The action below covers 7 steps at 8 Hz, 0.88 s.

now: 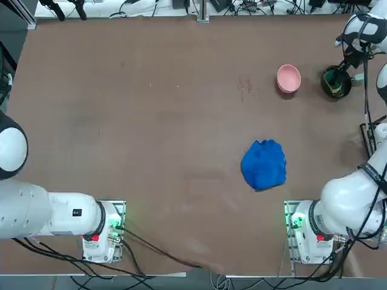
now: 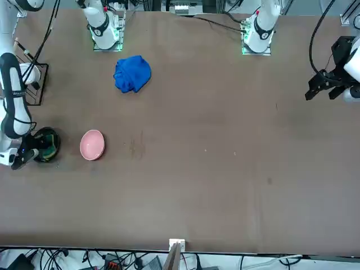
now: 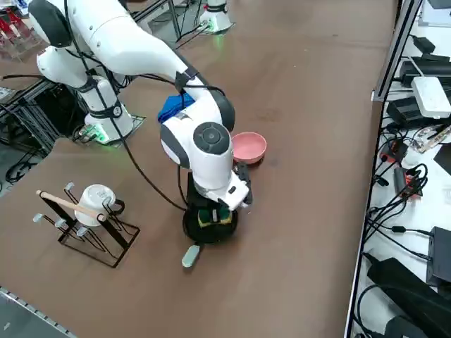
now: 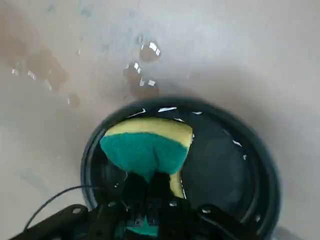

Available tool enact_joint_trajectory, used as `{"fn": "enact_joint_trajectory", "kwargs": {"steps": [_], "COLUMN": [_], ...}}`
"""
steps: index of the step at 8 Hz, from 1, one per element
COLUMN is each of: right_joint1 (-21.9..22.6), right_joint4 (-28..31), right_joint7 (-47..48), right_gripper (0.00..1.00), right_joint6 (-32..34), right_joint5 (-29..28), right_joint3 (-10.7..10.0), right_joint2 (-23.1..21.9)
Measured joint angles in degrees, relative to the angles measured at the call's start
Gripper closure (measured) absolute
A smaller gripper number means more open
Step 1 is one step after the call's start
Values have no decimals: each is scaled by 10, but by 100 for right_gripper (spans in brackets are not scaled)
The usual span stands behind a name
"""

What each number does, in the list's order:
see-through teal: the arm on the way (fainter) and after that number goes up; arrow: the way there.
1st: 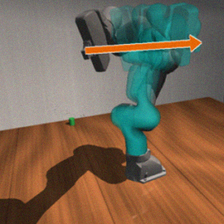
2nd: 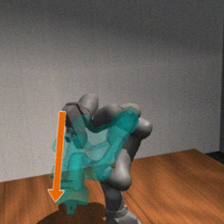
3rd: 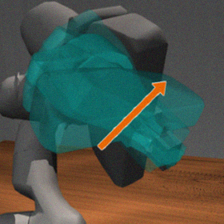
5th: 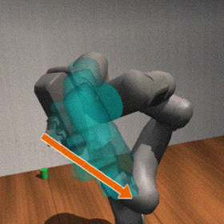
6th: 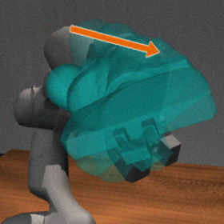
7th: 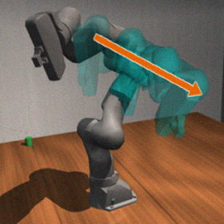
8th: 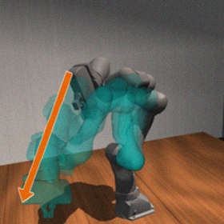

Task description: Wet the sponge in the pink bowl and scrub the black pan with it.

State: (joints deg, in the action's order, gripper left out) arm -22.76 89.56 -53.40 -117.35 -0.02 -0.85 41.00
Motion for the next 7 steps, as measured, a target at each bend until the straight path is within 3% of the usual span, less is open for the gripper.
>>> {"fn": "enact_joint_trajectory", "kwargs": {"steps": [3, 7], "right_joint1": [-26, -30], "right_joint4": [-1, -3], "right_joint7": [-24, -19], "right_gripper": [96, 96], "right_joint6": [8, -80], "right_joint5": [14, 57], "right_joint3": [-2, -1], "right_joint2": [0, 5]}}
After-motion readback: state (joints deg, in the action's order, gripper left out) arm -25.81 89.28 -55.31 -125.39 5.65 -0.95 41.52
